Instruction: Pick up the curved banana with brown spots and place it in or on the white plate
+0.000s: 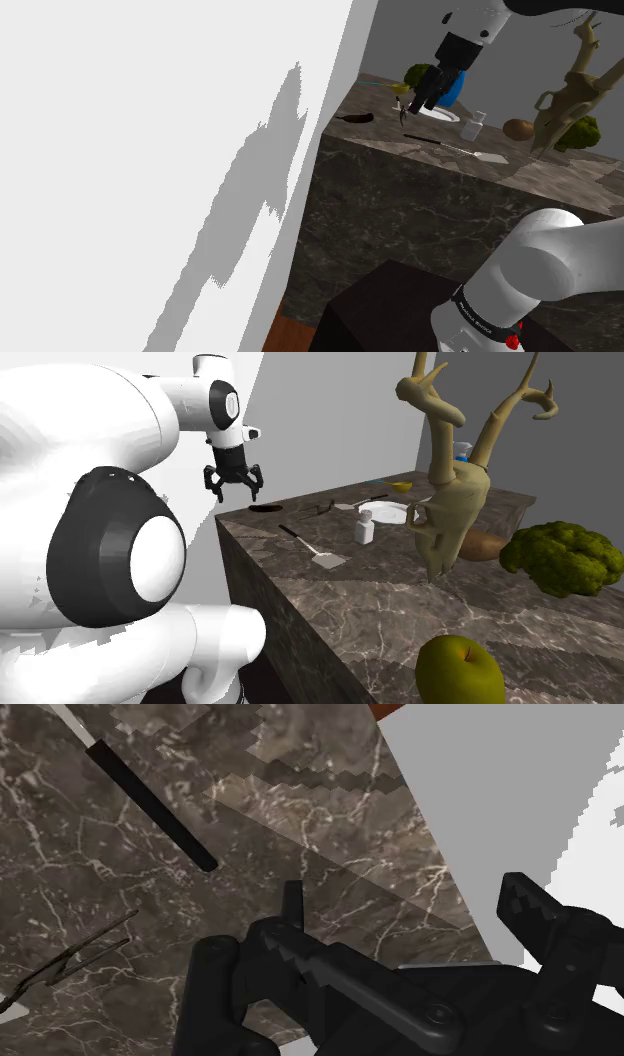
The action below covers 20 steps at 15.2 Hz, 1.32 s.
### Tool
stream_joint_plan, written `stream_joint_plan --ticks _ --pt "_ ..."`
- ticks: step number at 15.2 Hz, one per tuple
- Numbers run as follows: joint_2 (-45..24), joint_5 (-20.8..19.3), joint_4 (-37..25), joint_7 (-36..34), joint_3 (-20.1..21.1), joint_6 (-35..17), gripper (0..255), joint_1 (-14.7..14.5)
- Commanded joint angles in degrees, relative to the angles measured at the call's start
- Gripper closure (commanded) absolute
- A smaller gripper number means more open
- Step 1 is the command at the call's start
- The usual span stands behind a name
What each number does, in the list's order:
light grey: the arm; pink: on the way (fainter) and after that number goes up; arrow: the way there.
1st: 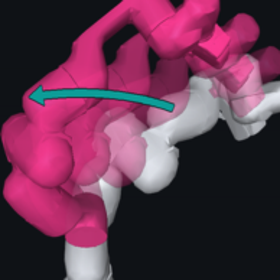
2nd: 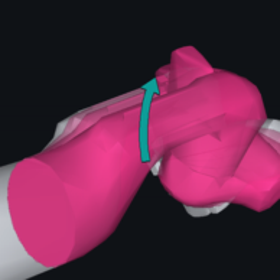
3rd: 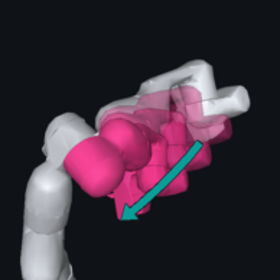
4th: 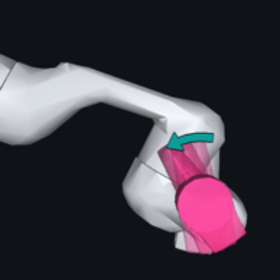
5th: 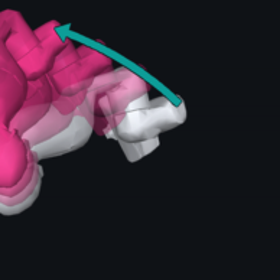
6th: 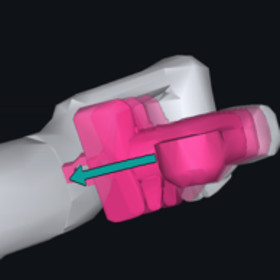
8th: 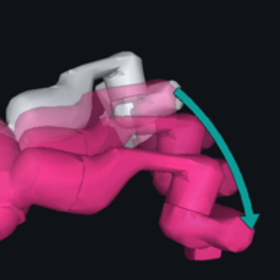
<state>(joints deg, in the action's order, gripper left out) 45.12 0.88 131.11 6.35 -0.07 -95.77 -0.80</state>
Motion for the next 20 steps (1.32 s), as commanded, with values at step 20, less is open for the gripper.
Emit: stream_joint_plan --ticks 20 --pt "-36.19 -4.02 -21.18 40.78 -7.13 -8.01 0 -9.38"
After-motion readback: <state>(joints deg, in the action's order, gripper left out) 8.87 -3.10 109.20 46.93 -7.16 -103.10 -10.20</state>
